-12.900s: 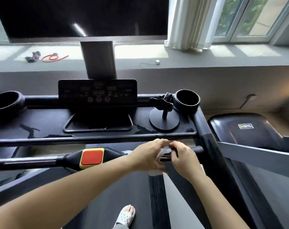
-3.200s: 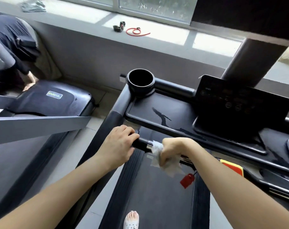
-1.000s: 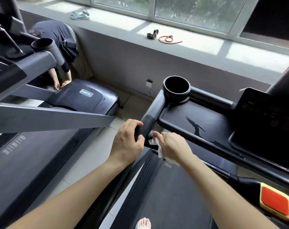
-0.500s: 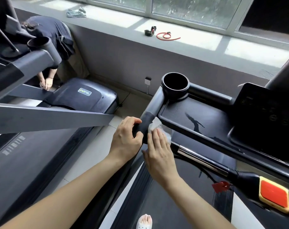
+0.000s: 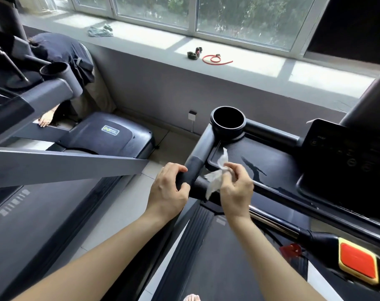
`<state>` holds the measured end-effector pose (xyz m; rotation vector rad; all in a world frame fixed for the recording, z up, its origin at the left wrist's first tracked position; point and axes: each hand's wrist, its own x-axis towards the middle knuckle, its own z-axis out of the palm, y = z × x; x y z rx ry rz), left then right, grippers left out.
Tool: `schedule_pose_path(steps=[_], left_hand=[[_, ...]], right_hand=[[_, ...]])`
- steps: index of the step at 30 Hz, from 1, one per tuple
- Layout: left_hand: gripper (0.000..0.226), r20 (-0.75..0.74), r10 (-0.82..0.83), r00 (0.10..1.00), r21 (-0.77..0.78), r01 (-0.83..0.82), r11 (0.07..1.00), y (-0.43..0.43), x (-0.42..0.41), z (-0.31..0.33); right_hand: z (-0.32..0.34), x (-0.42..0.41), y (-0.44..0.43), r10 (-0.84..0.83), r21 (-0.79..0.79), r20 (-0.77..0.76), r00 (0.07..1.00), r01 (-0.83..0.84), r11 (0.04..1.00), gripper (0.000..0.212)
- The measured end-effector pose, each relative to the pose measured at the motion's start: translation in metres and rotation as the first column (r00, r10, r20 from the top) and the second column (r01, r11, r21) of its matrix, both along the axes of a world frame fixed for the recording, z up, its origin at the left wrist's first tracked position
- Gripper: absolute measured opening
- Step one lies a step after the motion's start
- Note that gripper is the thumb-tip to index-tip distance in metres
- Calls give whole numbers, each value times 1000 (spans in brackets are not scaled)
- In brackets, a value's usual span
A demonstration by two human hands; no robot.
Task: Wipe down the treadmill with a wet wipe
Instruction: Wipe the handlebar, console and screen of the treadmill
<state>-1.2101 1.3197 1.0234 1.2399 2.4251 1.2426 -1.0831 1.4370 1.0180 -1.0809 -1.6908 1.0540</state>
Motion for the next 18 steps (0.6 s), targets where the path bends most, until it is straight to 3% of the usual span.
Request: schedule_pose_path(steps=[2, 3, 5, 6, 8, 10, 13, 15, 18], left_hand=[[37, 13, 2, 1000, 0, -2, 1000, 0, 0, 0], [37, 20, 5, 1000, 6, -6, 1000, -1, -1, -1], [35, 25, 3, 1000, 13, -4, 1000, -2, -1, 0], [35, 22, -1, 1000, 16, 1, 1000, -2, 0, 0], [35, 12, -8, 1000, 21, 8, 1000, -2, 0, 1], [36, 14, -10, 1000, 16, 10, 1000, -4, -1, 1], [37, 20, -14, 1000, 2, 14, 1000, -4, -2, -1], [37, 12, -15, 1000, -6, 15, 1000, -4, -2, -1], [37, -5, -16, 1000, -13, 16, 1000, -5, -3, -3]], right_hand=[[-5, -12, -16, 271, -10, 161, 949, -274, 962, 29], [-14, -10, -28, 352, 84, 335, 874, -400, 913, 40], [-39, 6, -32, 260, 336, 651, 713, -578, 744, 65], [-44, 16, -25, 220, 393, 695, 685, -618, 681, 70], [-42, 27, -9, 219, 445, 663, 715, -613, 653, 63], [-35, 29, -4, 227, 445, 636, 738, -590, 673, 43], [-23, 27, -2, 194, 378, 505, 841, -417, 827, 9], [-16, 21, 8, 163, 240, 370, 915, -264, 934, 11], [-1, -5, 12, 152, 128, 266, 952, -191, 973, 16]])
